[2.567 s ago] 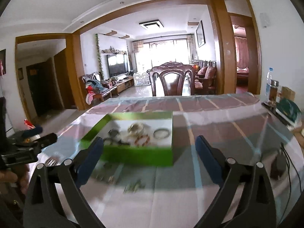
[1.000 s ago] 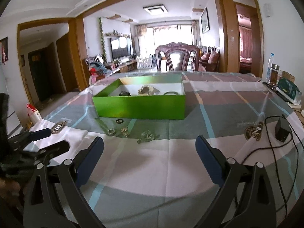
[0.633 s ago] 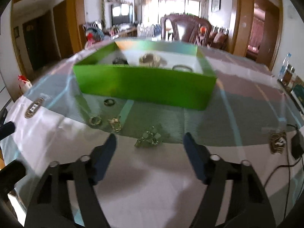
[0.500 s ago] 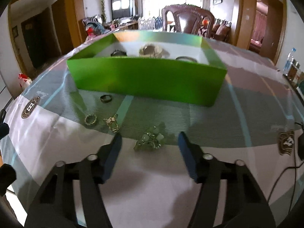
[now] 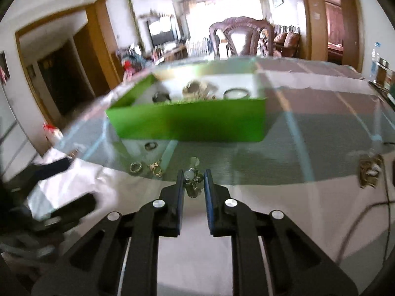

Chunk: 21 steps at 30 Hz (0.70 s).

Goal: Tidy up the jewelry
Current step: 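Grasp the gold flower brooch with the left tool while the right tool holds the green ring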

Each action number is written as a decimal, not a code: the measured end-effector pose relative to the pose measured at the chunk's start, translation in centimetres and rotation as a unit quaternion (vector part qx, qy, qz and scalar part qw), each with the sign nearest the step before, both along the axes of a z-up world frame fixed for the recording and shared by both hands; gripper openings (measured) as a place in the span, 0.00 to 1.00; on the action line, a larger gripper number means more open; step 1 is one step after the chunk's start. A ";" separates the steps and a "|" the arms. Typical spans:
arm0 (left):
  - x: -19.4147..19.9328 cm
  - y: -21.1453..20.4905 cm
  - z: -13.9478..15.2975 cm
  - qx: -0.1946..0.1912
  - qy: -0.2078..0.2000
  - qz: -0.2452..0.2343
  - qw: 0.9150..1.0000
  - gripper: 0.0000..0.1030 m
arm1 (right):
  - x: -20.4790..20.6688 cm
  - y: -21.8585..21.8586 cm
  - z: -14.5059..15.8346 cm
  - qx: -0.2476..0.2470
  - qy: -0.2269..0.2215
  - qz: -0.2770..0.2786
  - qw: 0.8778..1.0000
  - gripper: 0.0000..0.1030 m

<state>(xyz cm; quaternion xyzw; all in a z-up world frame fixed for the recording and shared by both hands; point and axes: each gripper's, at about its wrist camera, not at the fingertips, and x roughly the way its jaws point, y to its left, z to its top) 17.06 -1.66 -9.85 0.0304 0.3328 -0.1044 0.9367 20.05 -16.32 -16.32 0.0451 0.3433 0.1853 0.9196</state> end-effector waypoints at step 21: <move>4.0 0.1 -1.6 -0.050 0.067 0.002 0.996 0.00 | -4.3 -3.6 1.9 0.018 -0.028 0.013 0.999 0.15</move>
